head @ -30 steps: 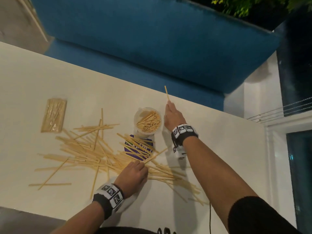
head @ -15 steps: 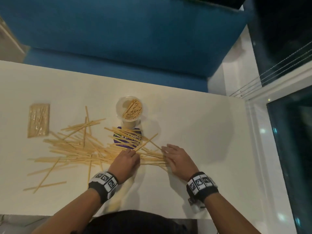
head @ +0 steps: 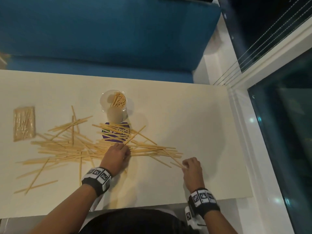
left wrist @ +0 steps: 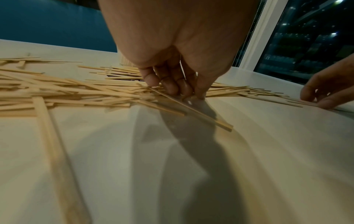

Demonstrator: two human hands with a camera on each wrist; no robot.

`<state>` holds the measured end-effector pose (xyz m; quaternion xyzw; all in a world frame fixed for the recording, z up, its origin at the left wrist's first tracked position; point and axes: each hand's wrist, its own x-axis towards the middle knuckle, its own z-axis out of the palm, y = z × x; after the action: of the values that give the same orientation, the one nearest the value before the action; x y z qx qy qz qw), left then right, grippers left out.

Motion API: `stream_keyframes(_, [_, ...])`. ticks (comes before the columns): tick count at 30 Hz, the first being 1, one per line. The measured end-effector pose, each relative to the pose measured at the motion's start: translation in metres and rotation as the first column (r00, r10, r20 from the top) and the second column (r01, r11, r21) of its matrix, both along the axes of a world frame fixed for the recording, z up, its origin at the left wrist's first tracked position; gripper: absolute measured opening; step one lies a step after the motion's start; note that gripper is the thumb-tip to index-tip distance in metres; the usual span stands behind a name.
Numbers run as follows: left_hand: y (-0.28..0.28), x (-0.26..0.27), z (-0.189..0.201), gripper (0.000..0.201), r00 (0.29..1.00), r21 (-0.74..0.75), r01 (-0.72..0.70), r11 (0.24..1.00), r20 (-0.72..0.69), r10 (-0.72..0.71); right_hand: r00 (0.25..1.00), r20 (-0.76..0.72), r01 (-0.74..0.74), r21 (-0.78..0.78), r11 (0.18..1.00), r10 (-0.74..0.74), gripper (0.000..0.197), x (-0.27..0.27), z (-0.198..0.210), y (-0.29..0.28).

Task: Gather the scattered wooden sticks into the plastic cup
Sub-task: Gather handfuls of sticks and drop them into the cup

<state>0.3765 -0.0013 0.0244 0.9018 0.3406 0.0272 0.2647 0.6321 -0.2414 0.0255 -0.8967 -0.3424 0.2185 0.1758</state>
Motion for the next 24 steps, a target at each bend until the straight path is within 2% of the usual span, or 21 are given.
stream_keyframes(4, [-0.001,0.0,0.002,0.017,1.0,0.013,0.022,1.0,-0.005,-0.022,0.999,-0.048,0.004,0.154,0.988,0.003,0.023,-0.028,-0.003,0.032])
stream_keyframes(10, [0.003,-0.006,0.0,0.017,0.999,0.012,0.032,0.999,-0.013,-0.032,0.964,-0.11,-0.214,0.219,0.952,0.242,0.011,-0.067,-0.002,0.087])
stream_keyframes(12, [0.004,-0.01,0.0,0.016,0.999,0.004,0.033,0.999,-0.004,-0.033,0.958,-0.111,-0.226,0.268,0.937,0.263,0.01,-0.072,0.005,0.098])
stream_keyframes(14, [0.005,-0.016,0.0,0.012,1.0,0.008,0.017,1.0,0.021,-0.017,0.983,-0.051,-0.151,0.314,0.937,0.176,0.016,-0.066,0.009,0.102])
stream_keyframes(16, [0.006,-0.022,0.002,0.011,0.999,0.018,-0.015,1.0,0.048,0.014,0.997,0.05,0.036,0.263,0.964,-0.051,0.028,-0.053,0.012,0.097])
stream_keyframes(17, [0.007,-0.025,0.003,0.014,0.998,0.025,-0.026,0.999,0.055,0.025,0.975,0.062,0.197,0.179,0.964,-0.211,0.036,-0.045,0.013,0.092])
stream_keyframes(19, [0.006,-0.025,0.008,0.026,0.998,0.037,-0.004,0.999,0.056,0.002,0.881,0.007,0.473,-0.01,0.881,-0.473,0.047,-0.031,0.013,0.084])
stream_keyframes(20, [0.005,-0.023,0.01,0.035,0.998,0.044,0.034,0.998,0.047,-0.036,0.857,-0.02,0.512,-0.074,0.856,-0.514,0.049,-0.027,0.012,0.081])
stream_keyframes(21, [0.003,-0.02,0.013,0.044,0.996,0.051,0.08,0.995,0.027,-0.082,0.865,-0.031,0.495,-0.108,0.862,-0.501,0.047,-0.026,0.011,0.082])
stream_keyframes(24, [-0.009,-0.004,0.015,0.06,0.966,0.101,0.258,0.961,-0.05,-0.254,0.924,-0.023,0.379,-0.082,0.922,-0.382,0.044,-0.036,0.011,0.094])
